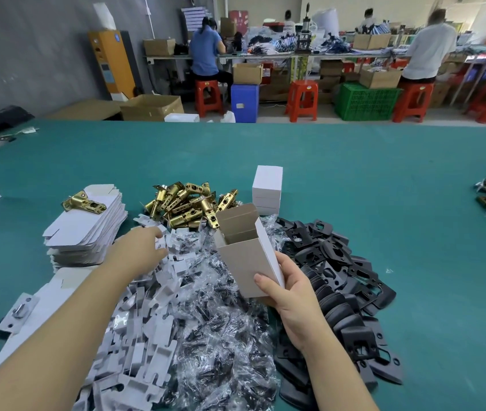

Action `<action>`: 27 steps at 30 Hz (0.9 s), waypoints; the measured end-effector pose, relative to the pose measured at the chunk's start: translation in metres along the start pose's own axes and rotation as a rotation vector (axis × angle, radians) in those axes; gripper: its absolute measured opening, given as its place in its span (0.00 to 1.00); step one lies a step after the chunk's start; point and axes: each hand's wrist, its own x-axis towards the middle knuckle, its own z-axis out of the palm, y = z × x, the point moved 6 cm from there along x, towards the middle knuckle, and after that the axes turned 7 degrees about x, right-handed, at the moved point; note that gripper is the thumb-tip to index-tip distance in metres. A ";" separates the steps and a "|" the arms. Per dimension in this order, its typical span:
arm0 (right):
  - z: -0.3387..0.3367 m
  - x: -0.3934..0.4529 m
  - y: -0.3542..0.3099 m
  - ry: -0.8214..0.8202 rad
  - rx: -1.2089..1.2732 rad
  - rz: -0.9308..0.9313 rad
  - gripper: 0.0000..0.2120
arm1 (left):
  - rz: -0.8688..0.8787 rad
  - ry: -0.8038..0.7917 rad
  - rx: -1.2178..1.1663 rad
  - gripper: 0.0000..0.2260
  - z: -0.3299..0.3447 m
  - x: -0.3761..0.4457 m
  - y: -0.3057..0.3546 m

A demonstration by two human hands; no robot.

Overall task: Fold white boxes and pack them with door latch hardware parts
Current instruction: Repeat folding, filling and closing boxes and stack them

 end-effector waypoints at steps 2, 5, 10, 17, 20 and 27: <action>0.000 0.000 0.000 -0.003 0.005 0.005 0.22 | 0.039 -0.045 -0.022 0.28 0.008 0.005 0.002; 0.000 -0.001 0.000 -0.003 0.017 0.011 0.23 | 0.056 -0.092 -0.023 0.36 0.013 0.010 0.003; -0.003 0.001 0.001 0.011 0.041 0.012 0.26 | 0.050 -0.063 0.004 0.35 0.013 0.016 0.000; -0.003 0.001 0.000 0.001 0.071 0.010 0.23 | 0.005 0.049 -0.064 0.09 0.006 0.020 -0.005; -0.001 0.001 -0.001 -0.014 0.105 0.009 0.23 | 0.047 0.048 -0.019 0.05 -0.003 0.014 -0.001; 0.000 0.003 0.000 -0.031 0.153 0.020 0.25 | 0.165 0.325 0.100 0.09 -0.081 -0.023 0.036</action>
